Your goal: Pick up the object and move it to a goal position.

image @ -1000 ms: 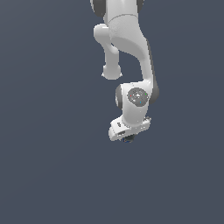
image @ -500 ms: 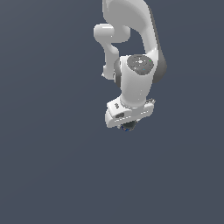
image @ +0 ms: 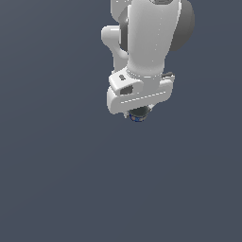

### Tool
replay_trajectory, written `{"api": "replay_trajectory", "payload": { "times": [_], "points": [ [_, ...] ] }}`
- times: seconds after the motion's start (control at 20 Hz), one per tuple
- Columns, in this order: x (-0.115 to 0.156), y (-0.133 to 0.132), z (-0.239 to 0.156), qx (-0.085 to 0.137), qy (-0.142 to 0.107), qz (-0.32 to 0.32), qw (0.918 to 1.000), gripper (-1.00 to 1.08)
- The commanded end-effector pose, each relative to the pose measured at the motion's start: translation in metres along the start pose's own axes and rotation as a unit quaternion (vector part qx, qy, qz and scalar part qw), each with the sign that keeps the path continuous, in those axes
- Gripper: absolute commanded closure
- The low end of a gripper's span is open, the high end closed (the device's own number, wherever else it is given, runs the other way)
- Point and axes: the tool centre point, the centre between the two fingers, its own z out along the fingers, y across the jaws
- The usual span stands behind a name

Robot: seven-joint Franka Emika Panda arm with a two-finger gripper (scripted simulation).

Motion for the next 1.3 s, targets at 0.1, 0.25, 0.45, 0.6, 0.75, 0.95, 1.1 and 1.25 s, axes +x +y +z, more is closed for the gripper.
{"api": "replay_trajectory", "payload": {
  "times": [0.1,0.25,0.45,0.6,0.75,0.95,1.1,1.25],
  "points": [
    [-0.005,0.004,-0.053,0.000,0.000,0.000,1.0000,1.08],
    [-0.008,0.007,-0.086,0.000,0.000,0.000,1.0000,1.08],
    [-0.011,0.011,-0.125,0.000,0.000,0.000,1.0000,1.08],
    [-0.012,0.014,-0.149,0.000,0.000,0.000,1.0000,1.08],
    [-0.013,0.016,-0.167,0.000,0.000,0.000,1.0000,1.08],
    [-0.013,0.018,-0.184,0.000,0.000,0.000,1.0000,1.08],
    [-0.013,0.019,-0.192,0.000,0.000,0.000,1.0000,1.08],
    [-0.013,0.020,-0.196,0.000,0.000,0.000,1.0000,1.08]
  ]
}}
